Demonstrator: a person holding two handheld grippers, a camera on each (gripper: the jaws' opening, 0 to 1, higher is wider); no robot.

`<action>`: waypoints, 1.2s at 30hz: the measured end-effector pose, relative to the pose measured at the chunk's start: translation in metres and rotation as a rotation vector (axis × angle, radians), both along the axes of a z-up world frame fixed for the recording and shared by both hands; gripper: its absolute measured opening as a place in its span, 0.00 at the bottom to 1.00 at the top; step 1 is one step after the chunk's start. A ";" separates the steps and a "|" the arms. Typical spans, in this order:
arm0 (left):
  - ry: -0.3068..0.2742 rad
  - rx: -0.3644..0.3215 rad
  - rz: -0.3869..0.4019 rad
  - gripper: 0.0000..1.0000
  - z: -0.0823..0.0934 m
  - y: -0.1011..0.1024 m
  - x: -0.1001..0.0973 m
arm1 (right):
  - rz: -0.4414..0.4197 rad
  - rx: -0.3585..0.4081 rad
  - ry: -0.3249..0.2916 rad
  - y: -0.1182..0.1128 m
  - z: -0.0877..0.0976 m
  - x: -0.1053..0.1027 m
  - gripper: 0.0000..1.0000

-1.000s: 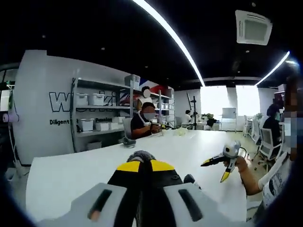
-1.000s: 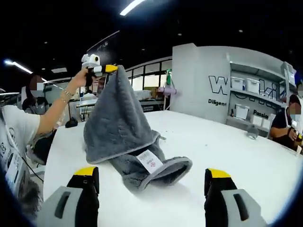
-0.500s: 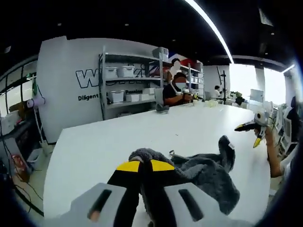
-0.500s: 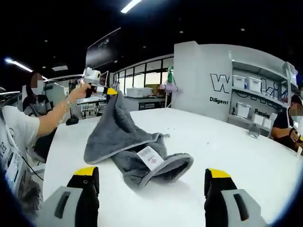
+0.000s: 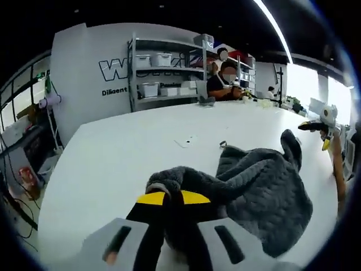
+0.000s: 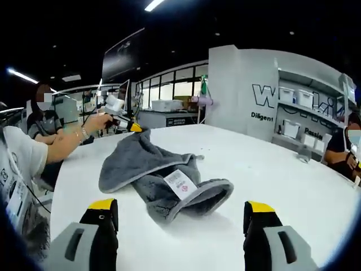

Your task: Fold the towel on the table until its edges align and the towel forms a compact rectangular stack.

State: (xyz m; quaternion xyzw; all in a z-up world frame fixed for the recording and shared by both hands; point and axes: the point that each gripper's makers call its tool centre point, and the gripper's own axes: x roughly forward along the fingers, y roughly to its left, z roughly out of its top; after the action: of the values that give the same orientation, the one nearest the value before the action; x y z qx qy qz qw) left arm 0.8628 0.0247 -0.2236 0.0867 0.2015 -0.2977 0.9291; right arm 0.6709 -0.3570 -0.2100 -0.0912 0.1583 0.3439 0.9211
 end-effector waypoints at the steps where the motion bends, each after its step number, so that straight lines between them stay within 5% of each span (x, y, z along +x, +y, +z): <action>1: 0.001 0.007 -0.002 0.12 -0.002 0.000 0.000 | 0.000 0.000 0.002 0.000 0.000 0.000 0.96; 5: -0.028 0.023 -0.015 0.19 -0.001 -0.002 -0.003 | 0.000 -0.001 0.007 0.000 -0.002 0.001 0.96; 13: -0.116 -0.010 -0.020 0.30 0.033 -0.002 -0.020 | 0.009 -0.009 0.016 0.003 -0.005 0.000 0.97; 17: -0.156 -0.063 -0.048 0.52 0.052 -0.008 -0.035 | 0.012 -0.014 0.020 0.004 -0.007 0.000 0.97; 26: -0.242 -0.035 -0.185 0.87 0.073 -0.046 -0.086 | 0.015 -0.029 0.036 0.006 -0.012 0.000 0.97; 31: -0.218 0.004 -0.352 0.98 0.051 -0.091 -0.131 | 0.019 -0.033 0.039 0.007 -0.012 0.000 0.97; 36: -0.170 0.029 -0.467 0.99 0.026 -0.123 -0.166 | 0.023 -0.046 0.048 0.008 -0.016 0.001 0.97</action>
State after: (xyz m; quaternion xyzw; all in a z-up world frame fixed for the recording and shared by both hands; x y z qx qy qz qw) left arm 0.6966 -0.0985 -0.1977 0.1688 0.1015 -0.4933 0.8473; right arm 0.6714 -0.3487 -0.2257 -0.1057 0.1871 0.3529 0.9106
